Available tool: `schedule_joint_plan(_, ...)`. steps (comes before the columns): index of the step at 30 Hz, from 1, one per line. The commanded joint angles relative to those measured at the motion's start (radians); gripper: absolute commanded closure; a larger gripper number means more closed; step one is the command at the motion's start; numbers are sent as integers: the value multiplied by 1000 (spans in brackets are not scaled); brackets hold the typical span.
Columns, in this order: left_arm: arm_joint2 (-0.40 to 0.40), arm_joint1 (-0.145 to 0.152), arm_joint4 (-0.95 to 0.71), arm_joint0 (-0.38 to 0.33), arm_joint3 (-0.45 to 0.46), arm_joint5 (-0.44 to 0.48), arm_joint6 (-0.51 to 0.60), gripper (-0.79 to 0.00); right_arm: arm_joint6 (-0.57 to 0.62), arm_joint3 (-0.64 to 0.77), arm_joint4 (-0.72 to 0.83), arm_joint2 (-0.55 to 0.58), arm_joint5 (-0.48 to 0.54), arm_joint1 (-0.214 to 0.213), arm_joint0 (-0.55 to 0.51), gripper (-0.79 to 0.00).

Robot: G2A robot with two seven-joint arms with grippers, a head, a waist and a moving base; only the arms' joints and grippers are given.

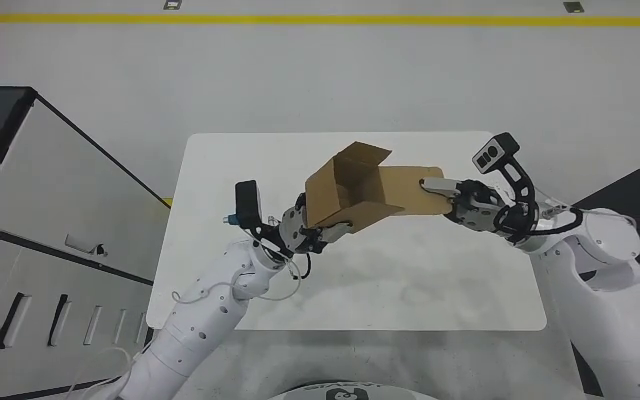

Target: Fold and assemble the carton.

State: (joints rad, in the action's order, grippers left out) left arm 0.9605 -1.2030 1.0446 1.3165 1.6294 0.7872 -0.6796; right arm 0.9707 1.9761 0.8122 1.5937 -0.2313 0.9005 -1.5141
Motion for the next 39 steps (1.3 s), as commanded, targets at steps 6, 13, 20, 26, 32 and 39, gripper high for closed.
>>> schedule_joint_plan(6, 5, -4, 6, 5, 1, 6, 1, -3, 1, 1, 2, 1, 0, 1, -2, 0)
schedule_joint_plan(13, 15, -7, 11, 12, 5, 15, -3, 0, -3, 3, 2, 2, -5, 2, -5, -135)
schedule_joint_plan(20, 27, -8, 15, 21, 5, 20, -3, 0, -13, 9, 2, 7, -11, 3, -9, -785)
schedule_joint_plan(26, 38, -10, 16, 26, 7, 26, 1, 0, -19, 10, -10, 32, -13, 2, -17, -785)
schedule_joint_plan(32, 56, -9, 17, 34, 9, 42, 6, 0, -24, 1, -41, 96, 4, -2, -34, -785)
schedule_joint_plan(39, 80, -1, 76, 34, 5, 131, -12, 0, -11, 2, -50, 122, 32, -3, -39, -785)
